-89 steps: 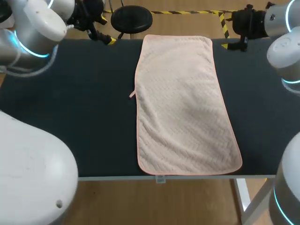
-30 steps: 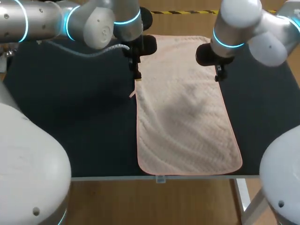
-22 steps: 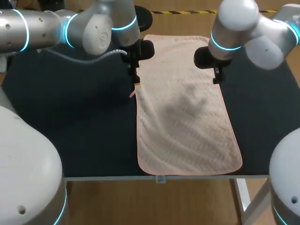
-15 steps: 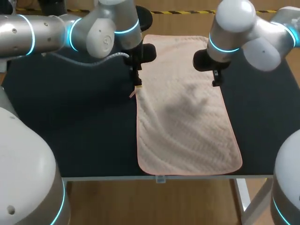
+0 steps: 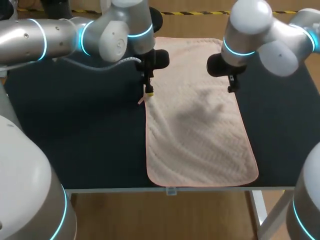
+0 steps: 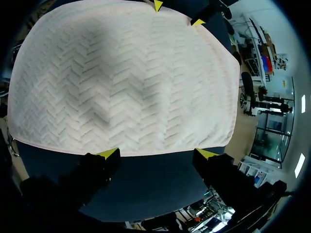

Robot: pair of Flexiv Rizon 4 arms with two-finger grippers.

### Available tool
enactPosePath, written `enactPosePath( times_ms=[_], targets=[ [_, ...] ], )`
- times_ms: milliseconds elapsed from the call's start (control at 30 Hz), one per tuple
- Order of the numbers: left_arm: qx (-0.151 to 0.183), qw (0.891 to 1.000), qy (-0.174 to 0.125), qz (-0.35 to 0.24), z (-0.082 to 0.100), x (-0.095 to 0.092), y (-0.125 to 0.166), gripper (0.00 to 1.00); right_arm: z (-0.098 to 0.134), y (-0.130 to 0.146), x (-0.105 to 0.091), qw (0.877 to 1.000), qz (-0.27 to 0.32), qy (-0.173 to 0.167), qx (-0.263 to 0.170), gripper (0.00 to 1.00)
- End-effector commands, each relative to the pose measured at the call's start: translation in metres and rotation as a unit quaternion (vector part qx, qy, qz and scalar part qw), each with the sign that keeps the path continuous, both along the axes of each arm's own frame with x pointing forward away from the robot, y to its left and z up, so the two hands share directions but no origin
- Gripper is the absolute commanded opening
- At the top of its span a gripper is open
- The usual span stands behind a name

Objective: Fold the towel

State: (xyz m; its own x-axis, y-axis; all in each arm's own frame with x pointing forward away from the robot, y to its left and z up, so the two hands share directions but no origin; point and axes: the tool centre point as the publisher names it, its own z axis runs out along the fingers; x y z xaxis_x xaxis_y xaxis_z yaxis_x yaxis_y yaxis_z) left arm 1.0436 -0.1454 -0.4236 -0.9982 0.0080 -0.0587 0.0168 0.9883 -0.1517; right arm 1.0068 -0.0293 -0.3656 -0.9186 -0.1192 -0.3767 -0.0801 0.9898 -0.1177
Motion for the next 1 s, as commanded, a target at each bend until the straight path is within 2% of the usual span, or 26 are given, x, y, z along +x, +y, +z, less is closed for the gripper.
enactPosePath(
  times_ms=[33, 333, 667, 1000],
  targets=[
    [0.004, 1.0, 0.006, -0.004, -0.003, 0.005, -0.003, 1.0, -0.008, 0.0, 0.001, 1.0, -0.002, 0.007, -0.002, 1.0],
    [0.008, 1.0, 0.015, -0.014, -0.004, 0.003, -0.006, 1.0, -0.036, -0.005, -0.003, 0.999, -0.011, 0.032, -0.002, 1.0],
    [0.013, 1.0, 0.014, -0.02, -0.004, 0.005, -0.008, 1.0, -0.051, -0.016, -0.001, 0.999, -0.014, 0.049, -0.011, 1.0],
    [0.015, 1.0, 0.016, -0.02, -0.003, 0.004, -0.008, 1.0, -0.06, -0.024, 0.017, 0.996, -0.063, 0.055, 0.007, 1.0]
  ],
)
